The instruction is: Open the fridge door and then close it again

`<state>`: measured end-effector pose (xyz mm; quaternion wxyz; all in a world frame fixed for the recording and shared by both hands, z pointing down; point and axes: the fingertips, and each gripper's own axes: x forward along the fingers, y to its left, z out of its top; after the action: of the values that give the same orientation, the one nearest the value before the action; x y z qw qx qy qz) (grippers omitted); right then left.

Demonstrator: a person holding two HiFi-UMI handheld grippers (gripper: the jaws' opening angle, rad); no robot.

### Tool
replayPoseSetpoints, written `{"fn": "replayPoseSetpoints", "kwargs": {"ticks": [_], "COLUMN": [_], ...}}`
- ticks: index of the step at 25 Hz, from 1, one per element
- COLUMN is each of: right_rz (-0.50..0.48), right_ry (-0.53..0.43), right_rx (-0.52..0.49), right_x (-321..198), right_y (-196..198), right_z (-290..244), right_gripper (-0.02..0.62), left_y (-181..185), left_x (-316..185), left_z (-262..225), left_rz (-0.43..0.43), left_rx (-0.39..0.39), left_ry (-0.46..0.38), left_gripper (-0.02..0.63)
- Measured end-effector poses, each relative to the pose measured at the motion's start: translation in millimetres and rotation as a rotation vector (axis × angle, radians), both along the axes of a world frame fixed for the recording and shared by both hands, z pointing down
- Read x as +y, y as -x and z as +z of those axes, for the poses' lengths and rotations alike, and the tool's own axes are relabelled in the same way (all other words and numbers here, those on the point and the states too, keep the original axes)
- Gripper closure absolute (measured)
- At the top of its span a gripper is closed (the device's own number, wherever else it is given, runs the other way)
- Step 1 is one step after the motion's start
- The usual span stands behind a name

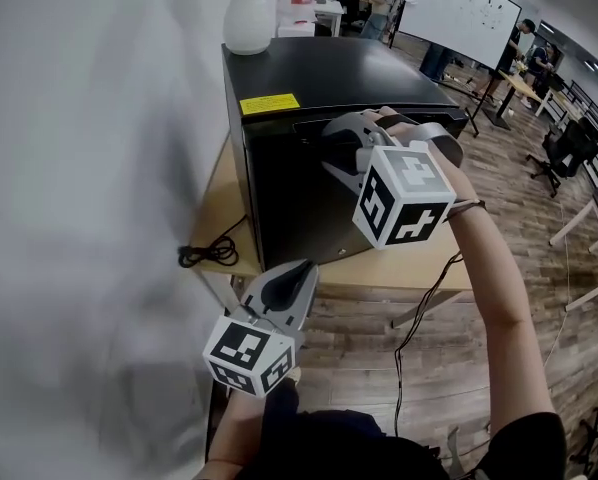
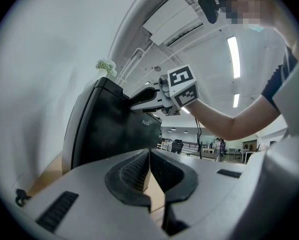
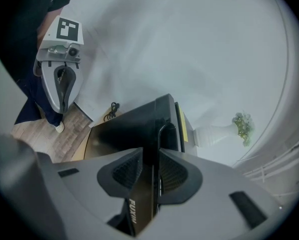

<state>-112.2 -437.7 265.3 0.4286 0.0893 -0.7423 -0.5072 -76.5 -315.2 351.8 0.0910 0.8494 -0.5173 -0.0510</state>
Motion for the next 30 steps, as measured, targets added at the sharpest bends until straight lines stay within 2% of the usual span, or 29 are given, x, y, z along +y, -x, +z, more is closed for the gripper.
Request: {"fn": "replayPoseSetpoints", "kwargs": {"ticks": [6, 12, 23, 30], "right_rz": [0.008, -0.040, -0.057, -0.043], "right_ry": [0.000, -0.005, -0.015, -0.003], "right_rx": [0.003, 0.006, 0.058, 0.087], "right_x": [2, 46, 92, 103], "right_y": [-2, -33, -95, -115], "right_z": [3, -1, 5, 6], "right_gripper": [0.517, 0.511, 0.511, 0.505], "left_y": [-3, -15, -77, -97], "left_x": [14, 37, 90, 125], "left_z": [5, 3, 10, 4], "left_rz": [-0.012, -0.013, 0.037, 0.060], "left_rx": [0.009, 0.004, -0.019, -0.035], "left_ry": [0.003, 0.005, 0.013, 0.012], "left_gripper": [0.598, 0.598, 0.597, 0.598]}}
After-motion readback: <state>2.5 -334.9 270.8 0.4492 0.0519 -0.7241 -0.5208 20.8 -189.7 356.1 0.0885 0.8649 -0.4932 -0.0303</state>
